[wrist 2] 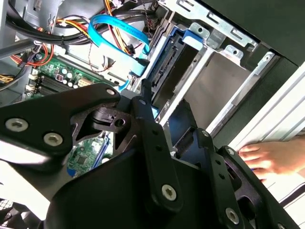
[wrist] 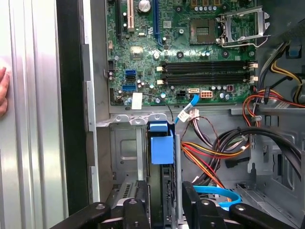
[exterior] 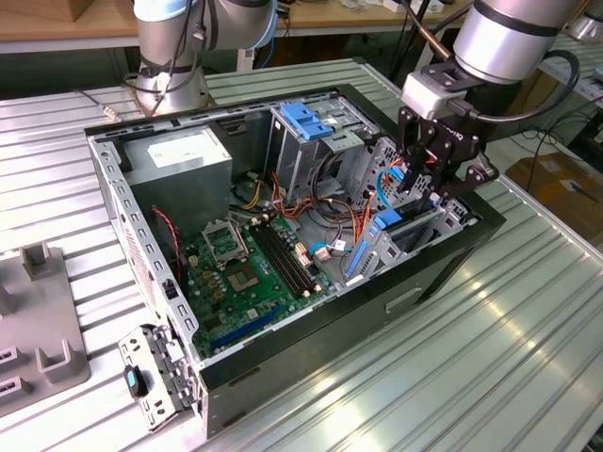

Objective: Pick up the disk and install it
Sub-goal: 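Insert the disk into the insertion slot, then insert the first disk wire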

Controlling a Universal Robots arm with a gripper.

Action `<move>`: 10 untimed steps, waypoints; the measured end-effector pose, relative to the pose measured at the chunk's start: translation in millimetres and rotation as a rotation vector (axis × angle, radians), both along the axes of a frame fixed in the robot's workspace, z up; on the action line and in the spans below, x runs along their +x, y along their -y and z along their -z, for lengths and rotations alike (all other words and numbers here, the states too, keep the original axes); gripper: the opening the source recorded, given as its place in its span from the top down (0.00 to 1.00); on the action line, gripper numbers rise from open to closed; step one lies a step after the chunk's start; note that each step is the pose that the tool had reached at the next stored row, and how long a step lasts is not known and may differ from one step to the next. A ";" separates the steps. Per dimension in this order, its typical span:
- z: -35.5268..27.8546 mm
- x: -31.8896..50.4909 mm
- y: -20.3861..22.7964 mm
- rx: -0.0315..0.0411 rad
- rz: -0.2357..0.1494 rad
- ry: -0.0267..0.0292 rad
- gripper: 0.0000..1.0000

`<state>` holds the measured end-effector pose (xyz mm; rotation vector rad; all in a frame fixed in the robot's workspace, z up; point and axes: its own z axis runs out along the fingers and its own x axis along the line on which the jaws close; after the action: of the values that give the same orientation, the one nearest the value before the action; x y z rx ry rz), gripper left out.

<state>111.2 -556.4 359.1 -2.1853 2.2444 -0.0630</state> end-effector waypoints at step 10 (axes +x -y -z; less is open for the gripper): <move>2.6 0.0 0.0 0.0000 0.000 0.0000 0.57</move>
<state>111.2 -556.4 356.5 -2.1853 2.2445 -0.0630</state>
